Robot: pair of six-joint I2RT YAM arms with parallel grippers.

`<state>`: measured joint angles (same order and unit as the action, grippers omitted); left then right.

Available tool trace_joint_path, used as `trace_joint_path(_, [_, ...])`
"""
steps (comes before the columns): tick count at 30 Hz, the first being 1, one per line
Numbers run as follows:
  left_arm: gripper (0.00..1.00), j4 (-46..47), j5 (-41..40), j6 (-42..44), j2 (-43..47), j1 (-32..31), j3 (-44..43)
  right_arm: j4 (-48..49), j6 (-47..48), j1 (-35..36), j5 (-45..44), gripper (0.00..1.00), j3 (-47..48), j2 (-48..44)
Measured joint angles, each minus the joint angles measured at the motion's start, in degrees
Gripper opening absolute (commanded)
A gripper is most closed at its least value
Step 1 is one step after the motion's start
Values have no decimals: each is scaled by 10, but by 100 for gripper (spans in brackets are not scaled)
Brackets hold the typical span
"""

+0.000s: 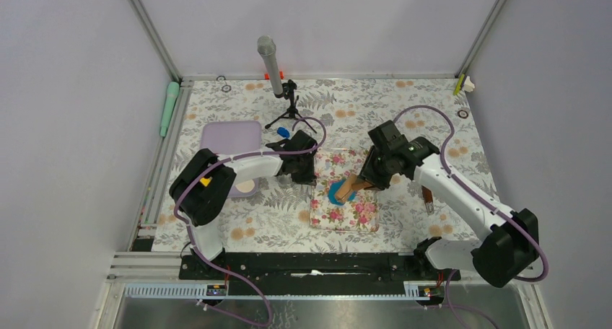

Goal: Roll out the dumpling wrappers from the dough
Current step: Flatten out the dough on the work surface.

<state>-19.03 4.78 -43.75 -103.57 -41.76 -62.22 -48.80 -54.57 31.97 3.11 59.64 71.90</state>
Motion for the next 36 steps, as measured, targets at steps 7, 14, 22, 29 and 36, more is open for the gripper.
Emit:
trace_joint_path(7, [0,0,0,0,0,-1,0,23,17,6,7,0,11,54])
trace_joint_path(14, [0,-2,-1,0,0,-1,0,61,17,7,18,0,-14,45])
trace_joint_path(22, [0,-2,-2,0,0,-1,0,164,8,7,50,0,-48,73])
trace_joint_path(29, [0,-2,-1,0,0,-1,0,179,7,11,50,0,-62,61])
trace_joint_path(36, [0,-5,8,-3,0,-2,0,162,5,31,21,0,-75,32])
